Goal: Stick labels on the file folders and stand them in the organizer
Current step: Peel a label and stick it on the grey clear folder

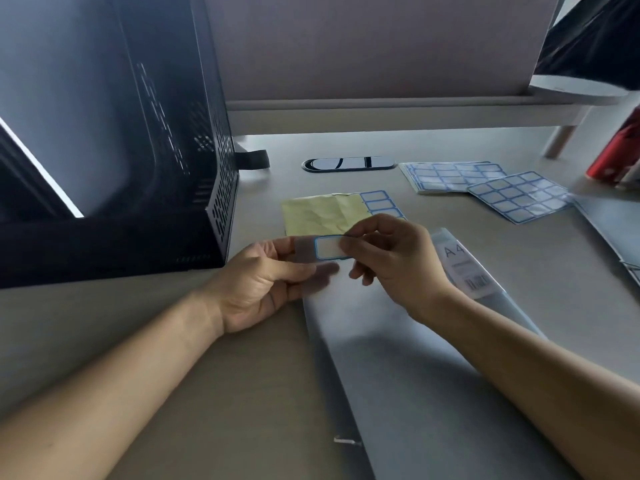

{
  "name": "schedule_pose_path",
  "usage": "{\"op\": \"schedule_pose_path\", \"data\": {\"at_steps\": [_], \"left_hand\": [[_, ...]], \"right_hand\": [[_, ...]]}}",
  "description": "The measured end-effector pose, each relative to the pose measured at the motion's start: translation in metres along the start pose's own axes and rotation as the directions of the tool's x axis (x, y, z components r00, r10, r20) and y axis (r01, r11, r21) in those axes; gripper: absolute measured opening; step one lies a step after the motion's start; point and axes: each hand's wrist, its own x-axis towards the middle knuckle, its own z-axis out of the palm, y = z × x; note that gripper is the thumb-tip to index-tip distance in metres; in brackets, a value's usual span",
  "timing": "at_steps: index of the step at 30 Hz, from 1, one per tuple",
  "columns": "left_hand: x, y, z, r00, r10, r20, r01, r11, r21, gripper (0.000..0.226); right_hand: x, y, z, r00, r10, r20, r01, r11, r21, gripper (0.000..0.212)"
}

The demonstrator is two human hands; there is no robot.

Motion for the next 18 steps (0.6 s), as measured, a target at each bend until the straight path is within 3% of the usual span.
{"op": "schedule_pose_path", "data": {"at_steps": [12,18], "left_hand": [[0.0006,0.0013,-0.0046,0.991,0.006,0.134,-0.002,1.000,-0.025,0.056],[0.0002,0.0018,-0.0032,0.993,0.006,0.119,-0.004,1.000,-0.011,0.044]], "right_hand": [[-0.0034,0.0040,0.0043,0.999,-0.040,0.028,0.042,0.994,-0.098,0.020],[-0.0046,0.0046,0.0054,0.998,-0.062,0.011,0.063,0.995,-0.082,0.015]]}}
